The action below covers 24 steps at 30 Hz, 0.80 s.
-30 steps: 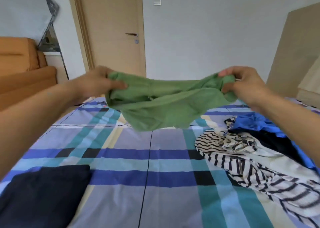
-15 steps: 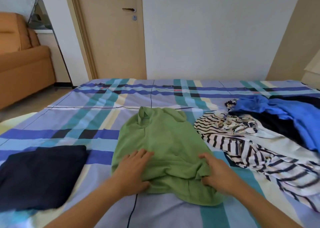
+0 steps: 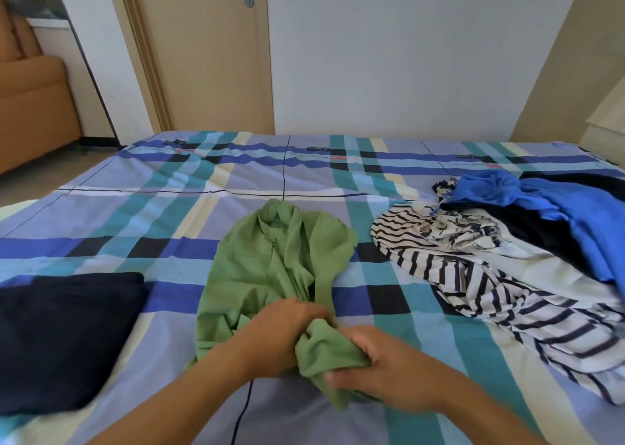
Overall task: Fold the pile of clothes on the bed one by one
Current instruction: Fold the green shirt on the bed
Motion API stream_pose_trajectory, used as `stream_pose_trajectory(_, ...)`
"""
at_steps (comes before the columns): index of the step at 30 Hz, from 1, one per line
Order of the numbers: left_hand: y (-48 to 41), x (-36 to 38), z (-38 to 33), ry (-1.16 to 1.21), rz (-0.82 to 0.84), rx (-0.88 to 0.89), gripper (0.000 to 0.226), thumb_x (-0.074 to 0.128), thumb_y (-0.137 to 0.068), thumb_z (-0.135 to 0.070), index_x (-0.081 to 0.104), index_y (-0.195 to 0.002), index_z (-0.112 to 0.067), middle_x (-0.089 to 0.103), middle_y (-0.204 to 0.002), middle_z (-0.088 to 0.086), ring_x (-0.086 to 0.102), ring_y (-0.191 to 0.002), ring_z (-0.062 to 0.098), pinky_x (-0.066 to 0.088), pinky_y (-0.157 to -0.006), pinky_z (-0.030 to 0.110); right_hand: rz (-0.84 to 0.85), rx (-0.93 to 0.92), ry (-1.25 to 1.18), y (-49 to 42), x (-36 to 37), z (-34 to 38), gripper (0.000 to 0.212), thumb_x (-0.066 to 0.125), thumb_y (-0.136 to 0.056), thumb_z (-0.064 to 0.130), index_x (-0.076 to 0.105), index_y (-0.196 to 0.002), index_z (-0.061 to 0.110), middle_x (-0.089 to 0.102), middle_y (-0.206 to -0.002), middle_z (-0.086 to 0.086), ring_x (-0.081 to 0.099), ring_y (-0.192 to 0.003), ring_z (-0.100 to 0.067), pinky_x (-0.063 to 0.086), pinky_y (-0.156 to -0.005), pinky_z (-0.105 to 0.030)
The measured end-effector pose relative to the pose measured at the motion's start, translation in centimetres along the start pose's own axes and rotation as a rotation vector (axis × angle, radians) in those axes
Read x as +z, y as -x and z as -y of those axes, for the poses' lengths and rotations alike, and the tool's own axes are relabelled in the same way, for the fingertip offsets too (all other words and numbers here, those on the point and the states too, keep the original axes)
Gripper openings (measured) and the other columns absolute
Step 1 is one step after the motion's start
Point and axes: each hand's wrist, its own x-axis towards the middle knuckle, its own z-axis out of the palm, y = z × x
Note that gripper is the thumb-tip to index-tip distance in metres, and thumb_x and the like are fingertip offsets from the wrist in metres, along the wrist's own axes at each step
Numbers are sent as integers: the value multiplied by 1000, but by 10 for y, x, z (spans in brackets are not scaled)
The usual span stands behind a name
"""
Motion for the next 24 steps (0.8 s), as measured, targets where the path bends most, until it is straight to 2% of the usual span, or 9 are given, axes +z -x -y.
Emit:
stream_pose_trajectory(1, 3, -6, -4, 12, 6, -1, 10, 57, -78, -36, 61, -83, -28, 65, -78, -9, 50, -66, 6, 40, -63, 26, 70, 20, 13, 2, -5, 1, 29, 76, -85, 38, 64, -112, 40, 67, -107, 19, 63, -100, -2, 52, -93, -30)
stream_pose_trajectory(3, 8, -17, -15, 108, 46, -13, 9, 58, -79, -26, 55, -72, -22, 59, -67, -6, 45, -59, 7, 35, -57, 22, 164, 49, -74, 6, -16, -4, 46, 78, -81, 44, 62, -124, 33, 68, -122, 7, 64, -114, -16, 51, -100, -40)
stream_pose_trajectory(6, 16, -33, -40, 290, 240, -24, 28, 55, -84, -26, 63, -93, -1, 66, -91, 4, 50, -79, 4, 42, -68, 20, -112, 91, -213, -1, -27, -23, 35, 72, -84, 53, 69, -107, 28, 73, -102, -3, 69, -97, -19, 52, -94, -49)
stream_pose_trajectory(9, 25, -36, -53, 254, 599, -17, 34, 57, -93, -16, 60, -126, -10, 62, -125, 5, 52, -99, 1, 37, -76, 4, -526, 229, -229, -23, -31, -53, 18, 69, -91, 35, 65, -100, 21, 70, -95, -7, 67, -87, -15, 54, -91, -47)
stream_pose_trajectory(13, 23, -38, -48, 368, 806, -55, 37, 65, -92, -14, 58, -128, -16, 65, -126, 5, 57, -100, 1, 44, -90, 13, -546, 294, -476, -53, -25, -64, 45, 76, -87, 27, 52, -125, 26, 59, -118, -1, 63, -107, -16, 54, -95, -36)
stream_pose_trajectory(15, 20, -38, -45, 499, 709, -115, 32, 69, -92, -20, 61, -122, -12, 68, -121, 7, 61, -96, 6, 49, -93, 23, -584, 232, -658, -73, -24, -68, 58, 80, -84, 19, 48, -132, 25, 62, -121, -5, 66, -108, -20, 54, -92, -34)
stream_pose_trajectory(19, 13, -26, -23, 643, 45, -354, 36, 66, -78, -50, 67, -101, -23, 69, -99, -5, 67, -90, 18, 57, -86, 39, -665, 212, -880, -104, -28, -71, 48, 73, -85, 1, 58, -129, 13, 70, -115, -12, 69, -91, -21, 53, -67, -27)
stream_pose_trajectory(22, 8, -24, -4, 791, -266, -597, 21, 67, -90, -38, 67, -100, -19, 67, -99, 3, 66, -84, 17, 59, -81, 40, -577, 189, -950, -100, -29, -59, 42, 67, -85, -8, 62, -126, 1, 73, -99, -13, 70, -76, -17, 54, -58, -24)
stream_pose_trajectory(24, 2, -27, 5, 934, -388, -709, 21, 62, -96, -32, 66, -105, -14, 68, -106, 10, 67, -87, 16, 59, -79, 35, -401, 133, -986, -84, -29, -41, 44, 67, -82, -11, 58, -124, 1, 71, -96, -14, 70, -73, -19, 56, -58, -27)
